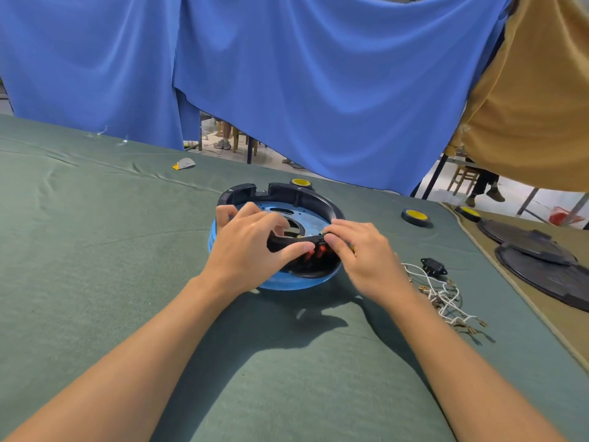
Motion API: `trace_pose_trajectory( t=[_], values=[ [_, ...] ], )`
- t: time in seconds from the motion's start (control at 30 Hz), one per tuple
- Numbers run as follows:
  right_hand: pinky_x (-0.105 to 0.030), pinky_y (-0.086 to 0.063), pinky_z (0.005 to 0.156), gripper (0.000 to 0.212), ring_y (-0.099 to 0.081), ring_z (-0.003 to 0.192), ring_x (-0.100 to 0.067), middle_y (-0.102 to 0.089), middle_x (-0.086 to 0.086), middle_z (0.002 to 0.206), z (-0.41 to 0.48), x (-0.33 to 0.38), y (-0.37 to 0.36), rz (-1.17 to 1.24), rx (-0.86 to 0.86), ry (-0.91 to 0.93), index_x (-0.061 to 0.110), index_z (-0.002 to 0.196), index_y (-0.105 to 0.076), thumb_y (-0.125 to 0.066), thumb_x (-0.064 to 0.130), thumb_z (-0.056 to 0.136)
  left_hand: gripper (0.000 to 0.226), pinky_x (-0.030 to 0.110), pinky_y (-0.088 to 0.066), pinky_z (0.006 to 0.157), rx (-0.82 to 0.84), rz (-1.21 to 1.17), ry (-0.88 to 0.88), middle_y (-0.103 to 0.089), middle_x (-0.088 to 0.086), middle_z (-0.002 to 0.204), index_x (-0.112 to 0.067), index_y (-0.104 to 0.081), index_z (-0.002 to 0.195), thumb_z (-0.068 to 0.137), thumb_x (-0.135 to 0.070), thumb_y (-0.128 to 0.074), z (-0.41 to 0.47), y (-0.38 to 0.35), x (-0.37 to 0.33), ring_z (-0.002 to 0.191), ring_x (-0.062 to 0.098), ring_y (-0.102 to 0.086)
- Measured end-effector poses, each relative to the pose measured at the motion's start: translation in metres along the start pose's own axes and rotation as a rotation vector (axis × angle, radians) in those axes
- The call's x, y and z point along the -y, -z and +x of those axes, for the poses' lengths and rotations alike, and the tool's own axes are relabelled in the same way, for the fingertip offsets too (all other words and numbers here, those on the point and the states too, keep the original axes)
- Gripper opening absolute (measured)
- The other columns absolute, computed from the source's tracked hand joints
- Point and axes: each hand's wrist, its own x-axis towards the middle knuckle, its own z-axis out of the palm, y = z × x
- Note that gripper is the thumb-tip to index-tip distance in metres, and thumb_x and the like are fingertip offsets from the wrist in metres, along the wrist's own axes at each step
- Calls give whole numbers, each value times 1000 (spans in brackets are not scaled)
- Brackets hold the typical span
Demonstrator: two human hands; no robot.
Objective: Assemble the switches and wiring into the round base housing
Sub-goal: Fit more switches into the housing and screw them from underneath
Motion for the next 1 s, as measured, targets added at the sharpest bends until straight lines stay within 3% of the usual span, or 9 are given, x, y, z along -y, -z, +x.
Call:
trace_pose_trajectory(
  t=[0.17, 0.27, 0.33, 0.4, 0.47, 0.53, 0.63, 0.8, 1.0],
  values=[
    [-32, -37, 78, 22, -43, 92, -16, -60, 10, 95, -16, 28, 8, -158, -36, 105, 32, 101, -73, -52, 38, 96, 42, 36, -25, 79, 16, 82, -202, -70, -12, 78, -22, -73, 78, 92, -54, -49, -3, -2, -18, 76, 15, -58],
    [-34, -41, 79, 25, -40, 85, -13, -58, 9, 88, -18, 30, 23, -126, 52, 161, 30, 103, -73, -48, 33, 99, 43, 37, -25, 79, 45, 65, -236, -69, -15, 72, -27, -74, 74, 97, -48, -45, -6, 0, -17, 75, 13, -57],
    [-28, -40, 90, 23, -46, 99, -9, -65, 13, 106, -13, 21, 37, 25, 138, 161, 31, 113, -70, -54, 34, 96, 41, 37, -23, 78, 47, 20, -236, -70, -19, 74, -32, -76, 72, 96, -50, -48, -5, 3, -14, 76, 10, -55],
    [-18, -26, 103, 41, -33, 127, 0, -48, 21, 136, -4, 6, 51, 53, 299, 139, 34, 129, -59, -64, 42, 89, 37, 36, -22, 79, 59, -27, -242, -71, -23, 78, -35, -78, 74, 92, -53, -51, -3, 6, -12, 78, 8, -54],
    [-16, -21, 107, 56, -28, 135, 0, -42, 20, 143, 3, -9, 55, -24, 411, 95, 33, 135, -54, -72, 43, 82, 37, 34, -20, 79, 95, -57, -240, -71, -23, 79, -35, -78, 76, 89, -56, -50, 0, 8, -9, 81, 8, -53],
    [-26, -33, 108, 47, -45, 128, -13, -57, 11, 134, 5, -15, 46, -80, 317, 95, 25, 126, -63, -75, 33, 82, 41, 33, -18, 79, 126, -64, -226, -70, -25, 82, -36, -79, 78, 88, -59, -47, 3, 10, -4, 85, 6, -51],
    [-38, -46, 92, 27, -55, 103, -21, -71, 7, 109, -1, -11, 25, -54, 88, 159, 20, 107, -73, -77, 23, 80, 36, 33, -16, 79, 143, -66, -177, -69, -28, 85, -36, -79, 77, 87, -57, -52, 7, 14, 8, 90, 5, -49],
    [-35, -43, 79, 23, -43, 90, -13, -68, 17, 104, -7, 5, 5, -8, -81, 109, 32, 103, -74, -74, 37, 80, 21, 36, -19, 81, 102, -23, -44, -73, -18, 83, -25, -79, 75, 90, -34, -68, 3, 15, 17, 89, 16, -57],
    [-28, -34, 68, 27, -30, 86, -9, -58, 14, 88, -8, 36, -7, -78, -54, 194, 30, 107, -72, -69, 44, 83, 50, 38, -26, 78, 78, 0, -70, -69, -14, 68, -25, -75, 70, 97, -46, -38, -4, -1, -6, 78, 13, -59]
  ],
)
